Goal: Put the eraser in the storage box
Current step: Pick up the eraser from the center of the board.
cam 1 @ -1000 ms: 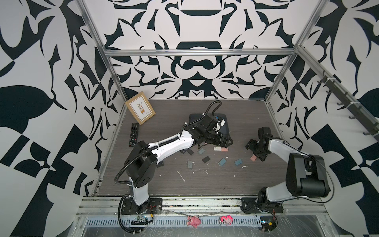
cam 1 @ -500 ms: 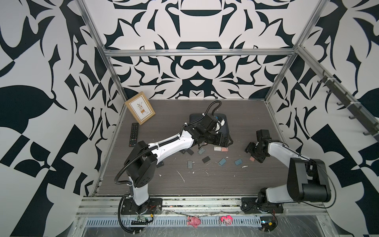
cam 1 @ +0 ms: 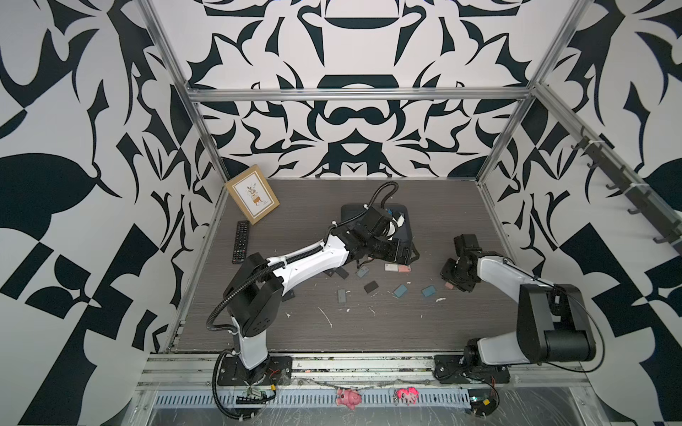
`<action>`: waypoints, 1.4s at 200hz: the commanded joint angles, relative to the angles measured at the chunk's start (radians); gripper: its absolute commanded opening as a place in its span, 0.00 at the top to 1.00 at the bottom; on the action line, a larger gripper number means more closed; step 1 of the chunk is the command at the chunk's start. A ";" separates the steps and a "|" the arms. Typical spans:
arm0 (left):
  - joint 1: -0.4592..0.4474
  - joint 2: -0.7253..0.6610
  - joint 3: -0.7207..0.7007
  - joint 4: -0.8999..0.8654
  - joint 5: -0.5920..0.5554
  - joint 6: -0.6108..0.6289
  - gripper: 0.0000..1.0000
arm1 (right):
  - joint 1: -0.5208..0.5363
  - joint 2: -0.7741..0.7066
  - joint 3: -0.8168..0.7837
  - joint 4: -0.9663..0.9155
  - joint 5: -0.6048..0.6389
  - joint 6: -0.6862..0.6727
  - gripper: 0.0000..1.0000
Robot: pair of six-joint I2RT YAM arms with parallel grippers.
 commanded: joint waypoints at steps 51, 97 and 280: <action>0.010 -0.014 -0.019 0.005 0.021 -0.010 0.01 | 0.084 0.074 0.051 -0.077 0.025 -0.014 0.77; 0.072 -0.049 -0.033 -0.011 0.035 -0.010 0.01 | 0.119 0.096 0.182 -0.154 0.048 -0.085 0.80; 0.434 -0.062 -0.079 -0.037 0.250 -0.050 0.01 | 0.416 0.846 1.449 -0.454 0.024 -0.105 0.79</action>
